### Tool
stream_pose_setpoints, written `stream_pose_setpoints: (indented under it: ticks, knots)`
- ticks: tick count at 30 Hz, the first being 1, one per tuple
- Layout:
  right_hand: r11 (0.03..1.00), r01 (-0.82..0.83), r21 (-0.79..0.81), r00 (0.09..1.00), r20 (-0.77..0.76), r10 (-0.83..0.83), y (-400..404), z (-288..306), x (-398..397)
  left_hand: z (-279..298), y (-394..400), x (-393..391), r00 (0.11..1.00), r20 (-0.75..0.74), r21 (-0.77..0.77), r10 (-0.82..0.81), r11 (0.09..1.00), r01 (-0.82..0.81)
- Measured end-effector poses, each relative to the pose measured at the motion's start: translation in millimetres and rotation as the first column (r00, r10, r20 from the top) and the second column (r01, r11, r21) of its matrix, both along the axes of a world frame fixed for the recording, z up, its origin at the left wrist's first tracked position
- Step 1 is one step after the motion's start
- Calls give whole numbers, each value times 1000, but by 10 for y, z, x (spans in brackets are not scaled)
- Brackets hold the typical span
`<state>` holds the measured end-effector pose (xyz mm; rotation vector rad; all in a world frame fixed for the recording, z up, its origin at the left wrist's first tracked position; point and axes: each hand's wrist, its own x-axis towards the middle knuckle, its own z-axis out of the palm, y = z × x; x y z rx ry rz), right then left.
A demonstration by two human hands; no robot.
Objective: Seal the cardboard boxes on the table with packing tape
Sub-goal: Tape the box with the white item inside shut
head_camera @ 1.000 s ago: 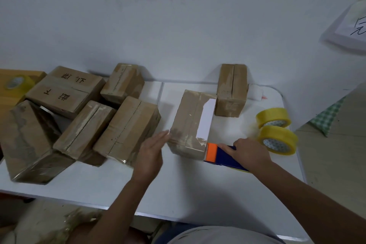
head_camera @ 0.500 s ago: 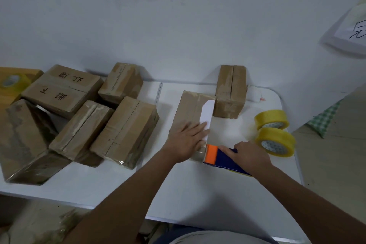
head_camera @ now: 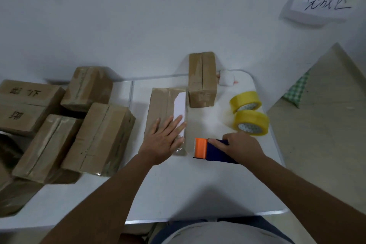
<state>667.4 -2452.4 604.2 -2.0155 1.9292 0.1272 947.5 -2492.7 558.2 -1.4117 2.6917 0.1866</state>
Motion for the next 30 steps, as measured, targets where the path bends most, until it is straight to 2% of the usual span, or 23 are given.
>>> stream_pose_setpoints:
  ticks: [11,18,21,24,30]
  knots:
    - [999,-36,-1,999,20,36,-19,38,-206,67,12,-28,1000,-16,50,26,998,-25]
    - [999,-22,49,1000,-17,23,-95,62,-240,86,173,-100,978,-78,86,194,978,-188]
    - [999,3,44,999,48,-5,-116,60,-288,64,226,-134,961,-102,64,257,966,-251]
    - [993,-28,112,996,92,18,-152,91,-307,42,216,-150,959,-98,52,265,964,-261]
    - [986,-62,158,998,10,62,-260,107,-178,7,205,-171,957,-77,35,278,960,-276]
